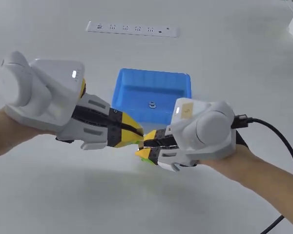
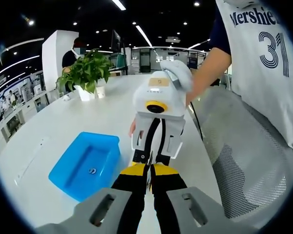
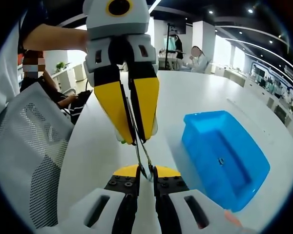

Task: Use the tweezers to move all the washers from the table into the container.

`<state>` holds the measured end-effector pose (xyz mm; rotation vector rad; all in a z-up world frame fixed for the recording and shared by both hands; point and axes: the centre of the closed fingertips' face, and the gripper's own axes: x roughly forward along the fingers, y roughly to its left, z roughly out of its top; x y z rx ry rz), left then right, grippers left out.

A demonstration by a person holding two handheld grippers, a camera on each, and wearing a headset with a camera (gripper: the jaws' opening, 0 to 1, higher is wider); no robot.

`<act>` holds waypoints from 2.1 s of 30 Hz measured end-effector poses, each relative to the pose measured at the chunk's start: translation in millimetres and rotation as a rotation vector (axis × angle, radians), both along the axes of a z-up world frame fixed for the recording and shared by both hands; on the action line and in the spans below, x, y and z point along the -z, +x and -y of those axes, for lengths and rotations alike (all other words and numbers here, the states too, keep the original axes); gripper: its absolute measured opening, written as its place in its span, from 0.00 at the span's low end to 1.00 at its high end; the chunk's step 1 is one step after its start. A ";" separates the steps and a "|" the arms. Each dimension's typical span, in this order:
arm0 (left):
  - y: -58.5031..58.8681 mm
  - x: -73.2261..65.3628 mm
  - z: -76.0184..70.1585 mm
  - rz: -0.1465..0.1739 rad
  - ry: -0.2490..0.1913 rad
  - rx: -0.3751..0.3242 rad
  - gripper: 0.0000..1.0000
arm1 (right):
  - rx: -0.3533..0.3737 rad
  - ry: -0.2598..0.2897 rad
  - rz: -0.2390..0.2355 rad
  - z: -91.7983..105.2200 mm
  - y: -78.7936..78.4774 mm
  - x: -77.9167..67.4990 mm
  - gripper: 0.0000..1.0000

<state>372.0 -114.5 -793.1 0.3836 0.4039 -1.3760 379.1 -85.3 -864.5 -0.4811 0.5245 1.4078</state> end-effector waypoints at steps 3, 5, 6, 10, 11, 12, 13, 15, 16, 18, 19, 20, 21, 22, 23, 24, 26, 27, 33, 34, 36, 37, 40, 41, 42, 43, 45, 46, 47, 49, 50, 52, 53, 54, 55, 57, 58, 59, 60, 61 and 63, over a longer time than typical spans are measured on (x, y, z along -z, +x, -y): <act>0.7 -0.8 -0.2 0.001 -0.003 -0.003 0.07 | -0.002 0.002 0.000 -1.1 0.6 -0.8 0.12; 0.7 0.2 -0.8 -0.004 -0.003 -0.006 0.07 | -0.004 -0.003 -0.001 -1.0 0.6 0.3 0.12; 0.7 0.9 -1.2 -0.006 -0.002 -0.007 0.07 | -0.006 -0.007 0.001 -0.9 0.7 1.0 0.12; 0.7 0.7 -0.5 -0.006 -0.003 -0.006 0.07 | -0.007 -0.005 -0.001 -0.8 0.5 0.5 0.12; 1.0 0.8 -0.5 -0.005 -0.002 -0.006 0.07 | -0.007 -0.005 -0.001 -0.6 0.7 0.6 0.12; 1.2 0.8 -0.2 -0.006 -0.003 -0.005 0.07 | -0.005 -0.005 -0.002 -0.3 1.0 0.7 0.12; 1.5 0.7 0.2 -0.007 -0.005 -0.005 0.07 | -0.004 -0.005 -0.003 -0.1 1.6 0.6 0.12; 2.1 0.9 0.9 -0.007 -0.006 -0.005 0.07 | -0.006 -0.007 -0.003 0.4 2.0 0.8 0.12; 2.2 1.0 1.1 -0.009 -0.006 -0.004 0.07 | -0.005 -0.007 -0.006 0.8 2.3 0.9 0.12; 2.4 1.6 1.5 -0.011 -0.005 -0.003 0.07 | -0.002 -0.007 -0.011 1.2 2.4 1.5 0.12; 2.4 1.6 1.7 -0.012 -0.006 -0.003 0.07 | -0.002 -0.006 -0.013 1.1 2.0 1.5 0.12; 2.3 1.6 1.8 -0.012 -0.006 -0.002 0.07 | -0.001 -0.005 -0.015 1.1 1.7 1.5 0.12; 2.0 1.8 1.9 -0.015 -0.007 -0.002 0.07 | -0.001 -0.005 -0.016 1.2 1.3 1.7 0.12; 2.1 1.8 1.9 -0.018 -0.009 -0.003 0.07 | 0.000 -0.003 -0.017 1.2 1.3 1.6 0.12; 2.3 1.7 1.7 -0.018 -0.009 -0.004 0.07 | 0.003 -0.002 -0.020 1.0 1.4 1.8 0.12; 2.4 1.8 1.5 -0.019 -0.010 -0.004 0.07 | 0.005 -0.002 -0.022 1.0 1.4 1.9 0.12; 2.8 1.8 1.2 -0.022 -0.010 -0.006 0.07 | 0.008 -0.001 -0.025 0.7 1.6 2.2 0.12; 2.6 1.8 1.2 -0.023 -0.011 -0.006 0.07 | 0.009 -0.002 -0.027 0.7 1.5 2.4 0.12; 1.8 2.0 1.5 -0.032 -0.014 -0.001 0.07 | -0.002 -0.010 -0.018 0.5 1.2 3.5 0.12; 2.1 2.1 1.3 -0.034 -0.014 -0.002 0.07 | -0.004 -0.011 -0.015 0.4 1.3 3.4 0.12; 2.2 2.1 0.6 -0.036 -0.013 -0.003 0.07 | -0.006 -0.011 -0.015 0.1 1.1 3.3 0.11; 2.0 2.1 0.4 -0.036 -0.012 -0.003 0.07 | -0.006 -0.010 -0.017 -0.1 1.1 3.3 0.11; 1.3 2.1 0.2 -0.041 -0.008 -0.002 0.07 | -0.004 -0.007 -0.018 -0.1 0.7 3.3 0.11; 1.3 2.0 0.5 -0.043 -0.004 -0.004 0.07 | -0.002 -0.006 -0.020 0.0 0.5 3.5 0.11; 1.4 1.8 1.1 -0.039 0.003 -0.003 0.07 | -0.001 -0.007 -0.022 0.1 0.3 3.5 0.11; 1.0 1.7 1.3 -0.038 0.008 0.000 0.07 | -0.005 -0.010 -0.022 0.2 -0.6 3.4 0.11; 0.0 0.8 1.6 -0.037 0.014 0.004 0.07 | -0.010 -0.015 -0.013 0.2 -1.8 2.2 0.10; -0.1 -0.1 1.5 -0.035 0.015 0.005 0.07 | -0.009 -0.013 -0.012 0.3 -1.8 1.3 0.10; -0.1 -1.7 1.2 -0.032 0.014 0.005 0.07 | -0.006 -0.008 -0.012 0.4 -1.3 -0.6 0.10; 0.6 -4.2 0.6 -0.028 0.011 0.003 0.07 | -0.001 -0.004 -0.011 0.8 -0.4 -3.2 0.10; 1.2 -6.4 0.3 -0.026 0.008 0.002 0.07 | 0.000 0.001 -0.012 1.0 0.1 -5.5 0.10; 1.4 -9.5 -0.1 -0.021 0.004 -0.001 0.07 | 0.003 0.011 -0.013 0.7 0.8 -9.3 0.10; 1.5 -11.5 -0.8 -0.016 0.005 -0.003 0.07 | 0.003 0.012 -0.013 0.6 1.1 -10.4 0.10; 1.3 -13.0 -1.3 -0.015 0.004 -0.004 0.07 | 0.003 0.015 -0.015 0.6 1.0 -11.8 0.10; 1.1 -15.3 -2.2 -0.010 0.003 -0.006 0.07 | 0.003 0.019 -0.012 0.2 0.7 -14.4 0.10; 0.9 -18.7 -3.9 -0.002 0.003 -0.007 0.07 | 0.000 0.018 -0.002 0.1 -0.2 -18.0 0.10; 0.7 -20.3 -4.5 0.000 0.002 -0.007 0.07 | -0.001 0.017 -0.001 0.1 -0.5 -19.8 0.10; 0.6 -24.1 -4.8 0.005 -0.004 -0.008 0.07 | -0.005 0.020 0.004 0.0 -1.2 -23.1 0.10; 0.3 -26.8 -4.8 0.007 -0.009 -0.007 0.07 | -0.009 0.026 0.007 -0.3 -1.6 -25.9 0.10; 0.0 -31.1 -4.5 0.014 -0.015 -0.006 0.07 | -0.006 0.035 0.005 -0.8 -1.3 -30.2 0.10; 0.6 -36.3 -4.5 0.026 -0.016 -0.004 0.07 | -0.003 0.041 0.013 -1.2 0.3 -35.3 0.10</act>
